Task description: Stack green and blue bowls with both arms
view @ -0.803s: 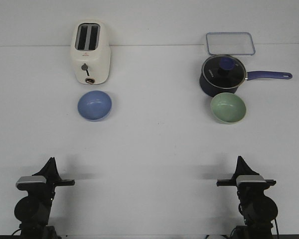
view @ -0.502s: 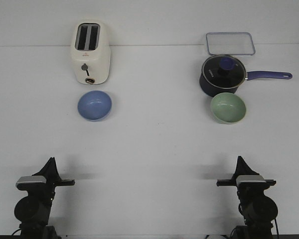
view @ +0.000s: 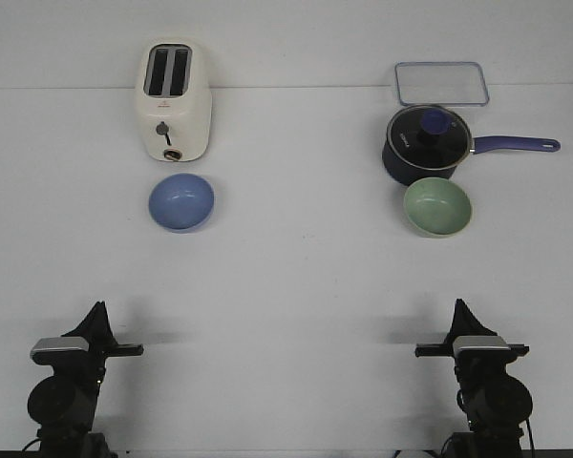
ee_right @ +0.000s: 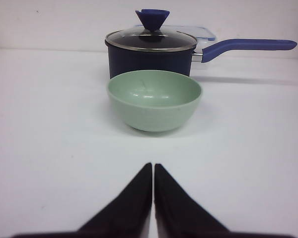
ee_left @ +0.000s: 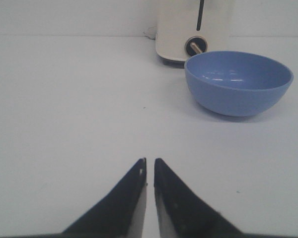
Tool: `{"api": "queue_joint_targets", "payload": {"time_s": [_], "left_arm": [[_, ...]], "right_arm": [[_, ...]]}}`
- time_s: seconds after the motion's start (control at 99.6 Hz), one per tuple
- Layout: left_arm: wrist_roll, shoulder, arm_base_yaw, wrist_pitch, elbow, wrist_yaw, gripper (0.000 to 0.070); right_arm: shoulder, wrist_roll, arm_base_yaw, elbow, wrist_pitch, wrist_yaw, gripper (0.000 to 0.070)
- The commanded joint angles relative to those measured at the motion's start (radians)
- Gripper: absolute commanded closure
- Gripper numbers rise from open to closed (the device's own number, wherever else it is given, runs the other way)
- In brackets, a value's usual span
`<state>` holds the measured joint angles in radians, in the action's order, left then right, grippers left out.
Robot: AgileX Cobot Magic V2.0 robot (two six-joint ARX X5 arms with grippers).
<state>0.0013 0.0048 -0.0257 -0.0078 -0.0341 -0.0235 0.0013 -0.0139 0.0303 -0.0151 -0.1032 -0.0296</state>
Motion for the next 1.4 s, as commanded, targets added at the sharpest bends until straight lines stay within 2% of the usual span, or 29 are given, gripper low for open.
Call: {"api": "queue_joint_targets", "payload": {"time_s": [0.0,0.07,0.201,0.341,0.432,0.522,0.552,0.582,0.663,0.703,0.974,1.054,1.265,1.386], "left_arm": [[-0.006,-0.002,0.0,0.01,0.02,0.001,0.0688],[-0.006,-0.002,0.0,0.01,0.02,0.001,0.0688],[-0.006,-0.002,0.0,0.01,0.02,0.001,0.0688],[-0.006,-0.002,0.0,0.01,0.02,0.001,0.0688],[-0.006,-0.002,0.0,0.01,0.02,0.001,0.0688],[-0.006,-0.002,0.0,0.01,0.02,0.001,0.0688],[-0.006,-0.002,0.0,0.01,0.02,0.001,0.0688],[-0.006,-0.002,0.0,0.01,0.02,0.001,0.0688],[-0.006,-0.002,0.0,0.01,0.02,0.001,0.0688],[-0.006,-0.002,0.0,0.01,0.02,0.001,0.0688],[-0.006,-0.002,0.0,0.01,0.02,0.001,0.0688],[-0.006,-0.002,0.0,0.01,0.02,0.001,0.0688],[-0.006,-0.002,0.0,0.01,0.02,0.001,0.0688],[-0.006,-0.002,0.0,0.01,0.02,0.001,0.0688]], "right_arm": [[0.0,-0.104,-0.002,0.002,0.014,-0.018,0.0695],[0.0,-0.186,-0.003,0.002,0.013,-0.032,0.0695],[0.0,-0.256,-0.003,0.002,0.021,-0.031,0.0695],[0.0,-0.393,-0.003,-0.036,0.035,-0.042,0.0698],[0.035,-0.455,-0.003,-0.145,-0.039,0.011,0.0699],[0.148,-0.432,-0.003,-0.29,-0.096,0.056,0.069],[0.203,-0.41,-0.003,-0.343,-0.111,0.065,0.0658],[0.264,-0.387,-0.003,-0.395,-0.124,0.076,0.0582],[0.441,-0.346,-0.003,-0.534,-0.171,0.091,0.0318],[0.534,-0.342,-0.003,-0.602,-0.2,0.091,0.0258],[1.166,-0.263,0.06,-1.012,-0.378,0.097,0.0259],[1.324,-0.245,0.096,-1.103,-0.412,0.071,0.026],[1.617,-0.23,0.168,-1.245,-0.413,-0.017,0.0261],[1.72,-0.231,0.19,-1.268,-0.365,-0.074,0.0274]]}}
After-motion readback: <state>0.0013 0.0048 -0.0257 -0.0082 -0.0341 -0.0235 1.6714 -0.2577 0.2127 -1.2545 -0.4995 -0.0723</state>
